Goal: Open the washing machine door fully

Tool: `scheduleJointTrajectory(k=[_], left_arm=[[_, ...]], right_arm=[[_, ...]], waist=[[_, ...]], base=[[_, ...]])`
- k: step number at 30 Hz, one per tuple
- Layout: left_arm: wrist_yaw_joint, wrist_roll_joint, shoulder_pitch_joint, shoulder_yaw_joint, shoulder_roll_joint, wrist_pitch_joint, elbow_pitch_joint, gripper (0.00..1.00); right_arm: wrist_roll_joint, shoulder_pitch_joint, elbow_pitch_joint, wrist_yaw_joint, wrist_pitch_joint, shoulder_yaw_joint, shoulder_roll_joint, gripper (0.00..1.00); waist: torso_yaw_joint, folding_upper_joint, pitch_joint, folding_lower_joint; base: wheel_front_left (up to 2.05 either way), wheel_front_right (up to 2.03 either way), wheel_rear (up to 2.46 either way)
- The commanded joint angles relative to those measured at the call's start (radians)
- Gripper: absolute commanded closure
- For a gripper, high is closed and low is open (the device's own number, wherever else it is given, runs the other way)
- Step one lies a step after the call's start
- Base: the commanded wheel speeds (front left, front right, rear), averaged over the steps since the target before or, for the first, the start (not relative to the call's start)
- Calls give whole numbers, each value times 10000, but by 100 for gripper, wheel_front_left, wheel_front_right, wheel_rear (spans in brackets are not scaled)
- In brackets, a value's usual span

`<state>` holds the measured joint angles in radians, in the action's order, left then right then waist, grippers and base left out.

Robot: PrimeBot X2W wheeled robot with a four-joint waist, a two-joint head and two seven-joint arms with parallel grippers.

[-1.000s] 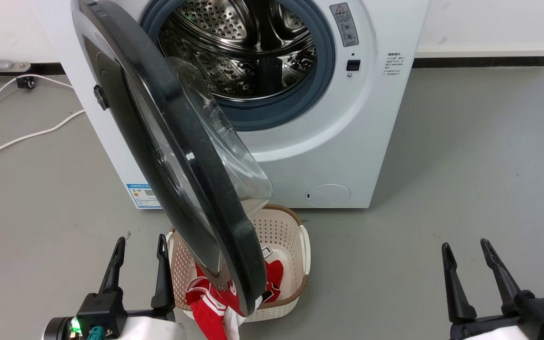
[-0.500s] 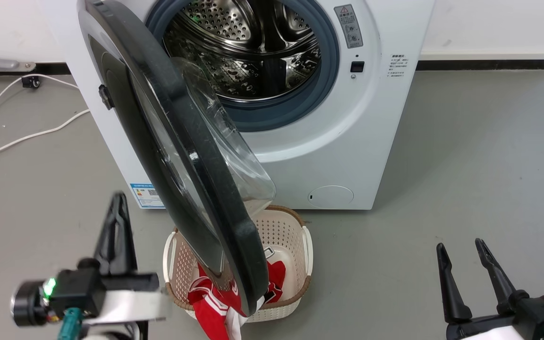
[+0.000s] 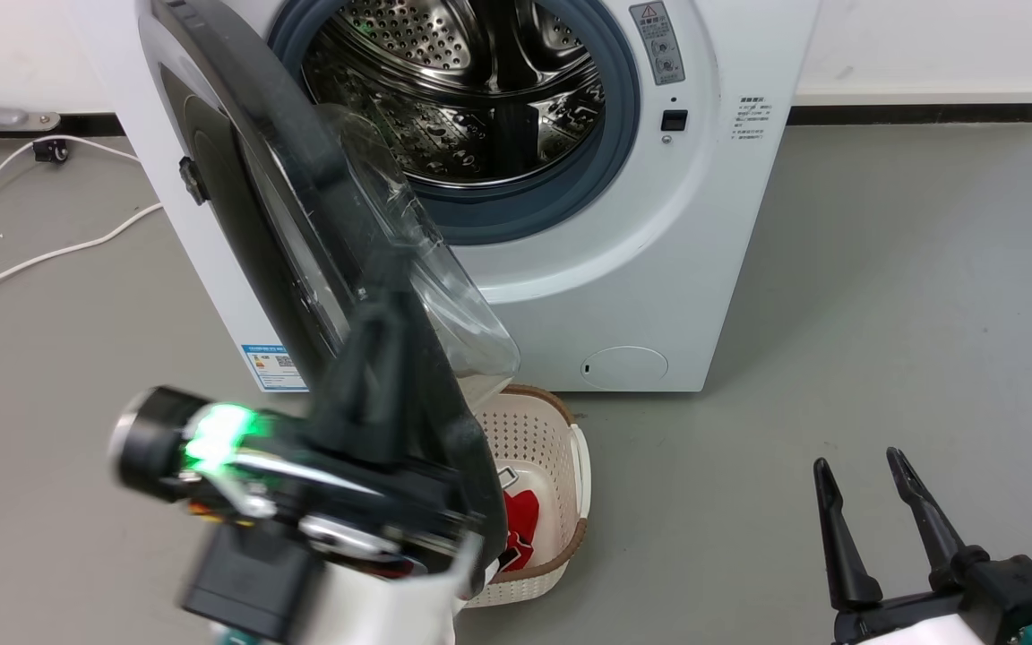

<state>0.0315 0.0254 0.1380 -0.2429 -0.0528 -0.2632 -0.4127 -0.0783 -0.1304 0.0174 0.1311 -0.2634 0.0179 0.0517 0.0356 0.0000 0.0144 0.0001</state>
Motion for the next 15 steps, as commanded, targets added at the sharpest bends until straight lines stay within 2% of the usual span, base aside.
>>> scheduleJointTrajectory(k=[1,7,8,15], left_arm=[[111,67,181,-574,-4,-24,-147,100],[277,-26,440,-2481,14,-24,-58,100],[277,-26,440,-2481,14,-24,-58,100],[491,-35,292,-4128,19,-24,603,100]], right_arm=[[51,138,-35,-6,-18,63,-26,0],[31,201,-49,-5,-19,185,-26,0],[31,201,-49,-5,-19,185,-26,0],[73,227,-80,-5,-19,271,-26,0]], waist=[[-28,0,-5,-1],[-84,0,-22,-1],[-84,0,-22,-1],[-108,0,-52,-1]], base=[[0,0,0],[0,0,0],[0,0,0],[0,0,0]])
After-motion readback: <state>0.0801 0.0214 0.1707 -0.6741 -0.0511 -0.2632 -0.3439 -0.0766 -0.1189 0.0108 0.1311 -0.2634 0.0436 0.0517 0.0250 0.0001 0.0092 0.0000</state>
